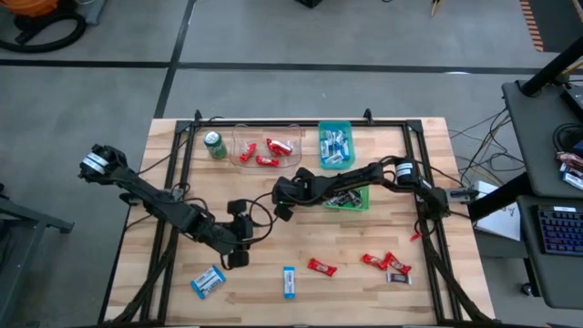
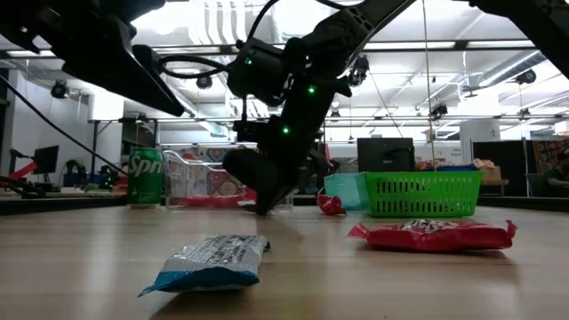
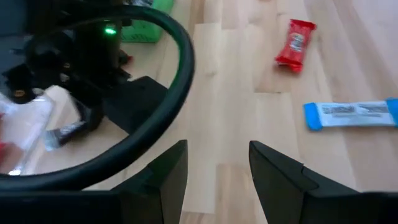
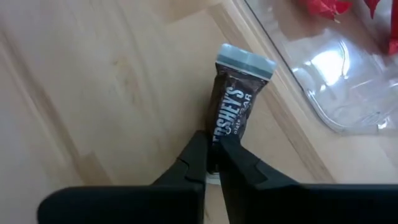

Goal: Sort candy
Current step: Put the brown chocolate bar into the green bin

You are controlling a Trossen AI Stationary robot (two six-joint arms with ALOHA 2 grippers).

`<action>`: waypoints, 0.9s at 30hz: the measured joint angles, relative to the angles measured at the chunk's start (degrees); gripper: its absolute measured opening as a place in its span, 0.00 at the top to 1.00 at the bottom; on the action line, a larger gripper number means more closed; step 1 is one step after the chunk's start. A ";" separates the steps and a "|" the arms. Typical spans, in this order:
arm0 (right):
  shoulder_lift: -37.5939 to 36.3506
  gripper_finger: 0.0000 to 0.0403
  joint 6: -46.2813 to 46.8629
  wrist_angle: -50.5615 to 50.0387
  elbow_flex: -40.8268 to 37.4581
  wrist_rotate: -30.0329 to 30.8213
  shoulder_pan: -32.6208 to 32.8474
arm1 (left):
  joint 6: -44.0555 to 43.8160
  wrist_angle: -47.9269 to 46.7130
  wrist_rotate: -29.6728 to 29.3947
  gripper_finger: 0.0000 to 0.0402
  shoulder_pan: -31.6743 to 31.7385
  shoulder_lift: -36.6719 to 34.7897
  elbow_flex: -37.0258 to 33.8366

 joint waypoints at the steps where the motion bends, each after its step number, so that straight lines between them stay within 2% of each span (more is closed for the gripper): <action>1: -0.13 0.96 -0.32 -0.10 -0.02 0.01 0.00 | 0.12 0.01 0.79 0.62 0.00 -0.09 0.00; 9: -4.05 0.97 -4.62 -1.90 -1.02 -3.13 1.95 | 0.41 0.03 1.79 0.62 0.02 -1.22 -0.02; 16: -11.42 0.97 -7.47 -1.61 -4.34 -6.88 4.49 | 0.51 0.29 1.74 0.62 0.02 -1.26 -0.02; 21: -19.60 0.97 -11.89 -2.86 -9.89 -8.54 6.74 | 0.30 0.59 1.74 0.62 0.02 -1.26 -0.03; 27: -32.72 0.97 -15.91 -12.86 -19.20 -9.52 8.00 | -0.37 0.55 1.75 0.62 0.02 -1.26 -0.04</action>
